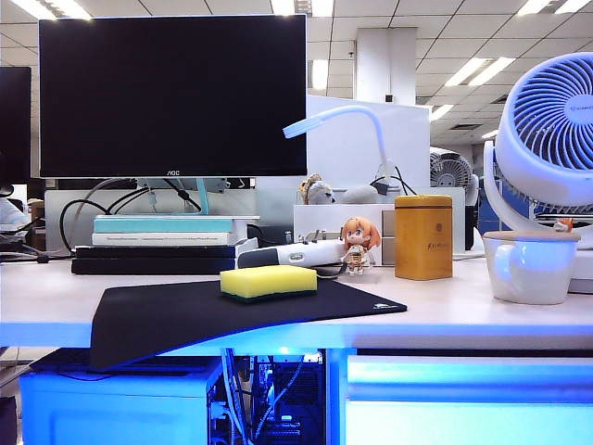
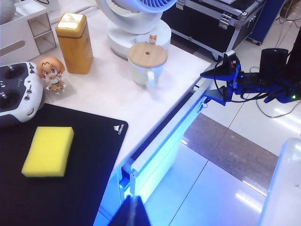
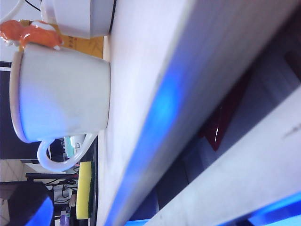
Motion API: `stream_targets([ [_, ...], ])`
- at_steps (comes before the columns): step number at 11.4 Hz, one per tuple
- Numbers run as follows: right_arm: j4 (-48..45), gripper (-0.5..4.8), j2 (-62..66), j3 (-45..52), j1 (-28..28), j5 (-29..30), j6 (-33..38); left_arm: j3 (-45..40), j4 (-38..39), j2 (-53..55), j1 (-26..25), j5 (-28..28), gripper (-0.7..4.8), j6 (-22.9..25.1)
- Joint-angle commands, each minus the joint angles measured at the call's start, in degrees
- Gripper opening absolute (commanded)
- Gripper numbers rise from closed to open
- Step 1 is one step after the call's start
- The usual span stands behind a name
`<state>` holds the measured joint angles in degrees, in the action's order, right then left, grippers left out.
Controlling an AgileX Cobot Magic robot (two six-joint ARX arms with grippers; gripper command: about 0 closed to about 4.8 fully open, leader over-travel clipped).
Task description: Open the drawer, place the cleaning sponge inside, then close the drawer.
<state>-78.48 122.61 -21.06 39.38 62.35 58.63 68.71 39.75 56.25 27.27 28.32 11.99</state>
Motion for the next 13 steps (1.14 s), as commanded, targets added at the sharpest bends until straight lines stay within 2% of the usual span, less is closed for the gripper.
stream_targets([
  [1,-2.34,4.79,-0.52,2.19,0.42,0.55,-1.99,0.31,-0.39,-0.09,0.02,0.22,-0.05,0.02],
  [6,-2.45,4.79,-0.57,6.58,2.86,-1.38,-3.52,0.31,-0.39,-0.09,0.02,0.20,-0.05,0.04],
  [13,-2.45,4.79,-0.48,3.54,2.86,-1.92,-2.64,0.31,-0.42,-0.09,0.02,0.20,-0.05,0.04],
])
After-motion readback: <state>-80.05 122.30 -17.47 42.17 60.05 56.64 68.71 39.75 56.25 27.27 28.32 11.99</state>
